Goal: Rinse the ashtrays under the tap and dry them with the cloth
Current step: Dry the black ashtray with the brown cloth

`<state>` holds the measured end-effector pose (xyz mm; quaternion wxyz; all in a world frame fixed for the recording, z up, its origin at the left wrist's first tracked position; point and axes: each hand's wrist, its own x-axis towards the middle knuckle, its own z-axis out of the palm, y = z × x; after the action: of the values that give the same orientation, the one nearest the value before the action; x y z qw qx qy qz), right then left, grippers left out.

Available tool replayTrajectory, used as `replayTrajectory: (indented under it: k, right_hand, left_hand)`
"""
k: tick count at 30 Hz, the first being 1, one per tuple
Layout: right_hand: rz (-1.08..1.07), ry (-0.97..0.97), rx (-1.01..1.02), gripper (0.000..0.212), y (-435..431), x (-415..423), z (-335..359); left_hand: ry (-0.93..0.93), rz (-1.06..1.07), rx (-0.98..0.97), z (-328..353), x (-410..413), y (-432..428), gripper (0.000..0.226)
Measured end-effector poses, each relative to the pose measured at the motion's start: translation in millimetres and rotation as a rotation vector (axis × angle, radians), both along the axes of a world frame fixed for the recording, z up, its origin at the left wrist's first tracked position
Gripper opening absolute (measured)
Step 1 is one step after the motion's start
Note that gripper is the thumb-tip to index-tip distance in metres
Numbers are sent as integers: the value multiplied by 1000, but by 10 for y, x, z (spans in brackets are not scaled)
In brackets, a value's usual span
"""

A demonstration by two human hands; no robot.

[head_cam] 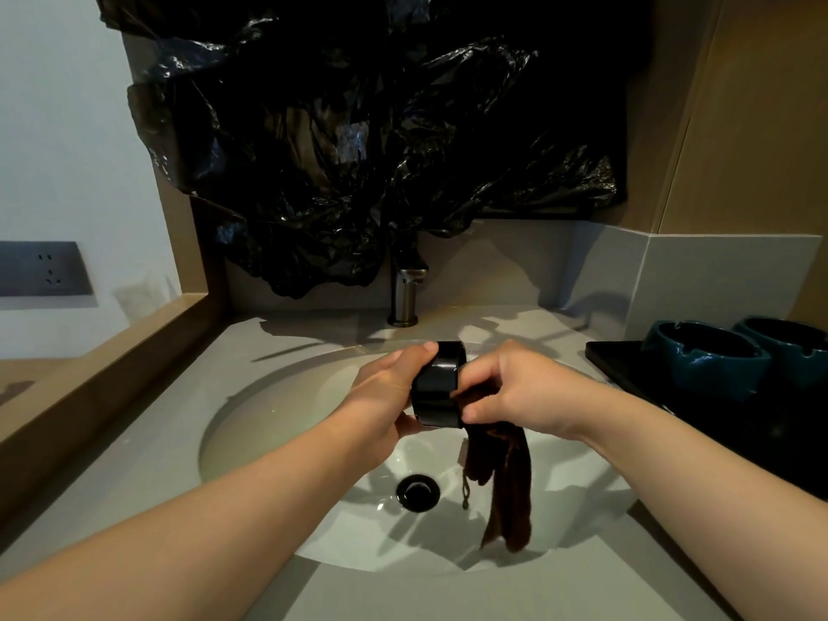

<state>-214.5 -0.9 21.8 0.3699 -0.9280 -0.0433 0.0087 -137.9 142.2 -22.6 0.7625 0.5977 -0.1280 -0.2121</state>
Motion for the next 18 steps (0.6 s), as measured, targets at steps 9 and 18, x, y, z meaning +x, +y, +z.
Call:
replayTrajectory:
  k: [9,18]
  right_hand:
    - [-35,-448,-690,40,56,144,-148]
    - [76,-869,-759,13,1,122,-191]
  left_hand:
    - [175,-29,-80,36,16,10,39]
    - [205,-32,-64,84,-30,-17,42]
